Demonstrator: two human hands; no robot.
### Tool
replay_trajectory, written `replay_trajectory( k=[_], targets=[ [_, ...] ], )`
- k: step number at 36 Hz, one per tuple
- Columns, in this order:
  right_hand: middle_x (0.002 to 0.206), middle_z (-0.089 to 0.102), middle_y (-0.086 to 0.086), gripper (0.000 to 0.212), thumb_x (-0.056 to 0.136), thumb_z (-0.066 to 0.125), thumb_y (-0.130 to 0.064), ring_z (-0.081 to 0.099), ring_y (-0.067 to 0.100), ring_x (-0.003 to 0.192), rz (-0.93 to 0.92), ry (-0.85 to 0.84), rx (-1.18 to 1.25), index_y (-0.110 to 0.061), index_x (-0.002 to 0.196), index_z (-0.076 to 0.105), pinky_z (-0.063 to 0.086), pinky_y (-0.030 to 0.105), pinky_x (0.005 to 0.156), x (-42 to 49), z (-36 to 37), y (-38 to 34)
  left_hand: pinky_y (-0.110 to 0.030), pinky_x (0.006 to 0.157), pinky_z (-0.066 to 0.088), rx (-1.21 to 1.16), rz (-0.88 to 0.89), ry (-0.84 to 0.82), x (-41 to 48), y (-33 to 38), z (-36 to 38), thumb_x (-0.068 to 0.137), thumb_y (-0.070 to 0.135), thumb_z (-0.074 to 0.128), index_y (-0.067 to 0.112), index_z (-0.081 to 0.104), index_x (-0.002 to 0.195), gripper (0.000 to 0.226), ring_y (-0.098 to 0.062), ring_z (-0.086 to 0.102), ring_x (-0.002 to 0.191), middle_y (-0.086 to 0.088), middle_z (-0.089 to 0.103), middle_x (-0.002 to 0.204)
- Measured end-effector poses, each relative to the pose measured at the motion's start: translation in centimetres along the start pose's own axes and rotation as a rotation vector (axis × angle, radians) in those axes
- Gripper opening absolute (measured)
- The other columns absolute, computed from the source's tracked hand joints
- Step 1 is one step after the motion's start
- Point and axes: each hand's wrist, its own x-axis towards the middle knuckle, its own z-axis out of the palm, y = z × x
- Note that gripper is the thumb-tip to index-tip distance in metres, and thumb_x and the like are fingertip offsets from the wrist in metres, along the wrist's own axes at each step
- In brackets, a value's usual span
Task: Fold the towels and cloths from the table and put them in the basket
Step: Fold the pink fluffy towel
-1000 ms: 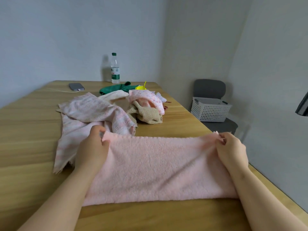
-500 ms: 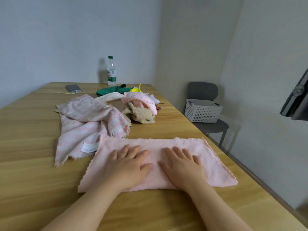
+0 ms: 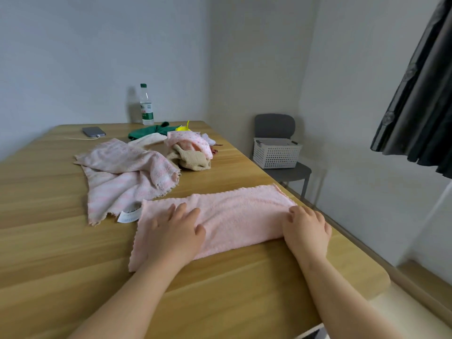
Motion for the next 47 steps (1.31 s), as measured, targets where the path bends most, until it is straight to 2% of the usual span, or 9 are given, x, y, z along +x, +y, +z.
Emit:
replay_trajectory(
  k=[8, 17, 21, 28, 31, 33, 37, 42, 47],
  targets=[
    [0.128, 0.049, 0.013, 0.035, 0.088, 0.041, -0.021, 0.037, 0.031, 0.119, 0.258, -0.025, -0.032, -0.009, 0.12, 0.049, 0.026, 0.041, 0.101, 0.3, -0.1, -0.1, -0.041, 0.117, 0.002, -0.011, -0.044, -0.066, -1.8, -3.2, 0.9, 0.095, 0.056, 0.017, 0.047, 0.01, 0.145, 0.051, -0.013, -0.005, 0.145, 0.013, -0.001, 0.157],
    [0.118, 0.055, 0.014, 0.058, 0.094, 0.024, -0.051, 0.041, 0.033, 0.114, 0.26, 0.017, -0.037, -0.007, 0.116, 0.056, 0.027, 0.042, 0.099, 1.0, 0.3, 0.1, -0.046, 0.117, 0.001, -0.01, -0.114, -0.071, -1.9, -3.6, 1.2, 0.09, 0.066, 0.016, 0.045, 0.007, 0.146, 0.06, -0.017, -0.009, 0.145, 0.008, -0.004, 0.158],
    [0.116, 0.056, 0.011, 0.042, 0.094, 0.036, -0.04, 0.042, 0.032, 0.115, 0.213, 0.022, -0.026, -0.009, 0.113, 0.056, 0.028, 0.042, 0.099, 1.1, 0.3, 0.2, -0.044, 0.117, 0.001, -0.061, -0.097, -0.056, -1.9, -3.8, 1.2, 0.09, 0.066, 0.021, 0.044, 0.012, 0.145, 0.06, -0.016, -0.007, 0.145, 0.009, 0.0, 0.158],
    [0.089, 0.055, 0.003, 0.007, 0.09, 0.043, -0.022, 0.05, 0.029, 0.099, 0.185, 0.03, 0.236, -0.016, 0.093, 0.046, 0.034, 0.041, 0.094, 1.4, 0.1, -0.3, -0.039, 0.104, 0.022, -0.261, -0.149, 0.112, -2.0, -4.6, 0.2, 0.091, 0.05, 0.043, 0.042, 0.05, 0.116, 0.027, -0.011, 0.034, 0.125, 0.018, 0.042, 0.128],
    [0.078, 0.052, 0.004, 0.006, 0.088, 0.046, -0.015, 0.05, 0.022, 0.073, 0.203, 0.048, 0.504, -0.01, 0.092, 0.047, 0.043, 0.034, 0.067, 1.3, -0.6, -1.6, -0.038, 0.097, 0.025, -0.394, -0.182, 0.132, -1.3, -4.9, -0.2, 0.092, 0.042, 0.043, 0.044, 0.055, 0.096, 0.013, -0.009, 0.045, 0.114, 0.021, 0.052, 0.115],
    [0.071, 0.045, 0.001, 0.007, 0.09, 0.045, -0.013, 0.042, 0.014, 0.062, 0.151, 0.045, 0.626, -0.01, 0.084, 0.044, 0.032, 0.028, 0.052, 1.2, -1.2, -3.6, -0.035, 0.099, 0.027, -0.501, -0.206, 0.131, -0.9, -5.6, -0.4, 0.095, 0.036, 0.039, 0.045, 0.052, 0.091, 0.016, -0.008, 0.049, 0.104, 0.022, 0.055, 0.106],
    [0.069, 0.043, -0.002, 0.017, 0.088, 0.047, -0.011, 0.037, 0.01, 0.059, -0.041, 0.008, 0.761, -0.016, 0.074, 0.039, 0.029, 0.025, 0.051, 0.3, -1.7, -9.1, -0.04, 0.103, 0.035, -0.83, -0.272, 0.124, -0.4, -7.2, -0.7, 0.095, 0.023, 0.044, 0.042, 0.053, 0.082, 0.024, -0.014, 0.054, 0.104, 0.013, 0.063, 0.102],
    [0.066, 0.046, -0.008, 0.021, 0.089, 0.053, -0.018, 0.039, 0.007, 0.057, -0.269, -0.153, 0.787, -0.019, 0.073, 0.04, 0.03, 0.016, 0.048, -2.9, -0.9, -14.8, -0.024, 0.073, 0.041, -1.063, -0.313, 0.179, -0.7, -8.3, -1.5, 0.098, 0.019, 0.039, 0.021, 0.061, 0.102, 0.022, -0.015, 0.059, 0.091, 0.003, 0.069, 0.093],
    [0.066, 0.046, -0.011, 0.018, 0.089, 0.05, -0.018, 0.046, 0.01, 0.065, -0.464, -0.377, 0.639, -0.023, 0.077, 0.039, 0.033, 0.02, 0.055, -6.6, 2.1, -16.5, -0.024, 0.066, 0.038, -1.104, -0.287, 0.193, -0.7, -8.5, -1.9, 0.1, 0.034, 0.035, 0.024, 0.055, 0.111, 0.024, -0.011, 0.055, 0.087, 0.008, 0.065, 0.09]
  ],
)
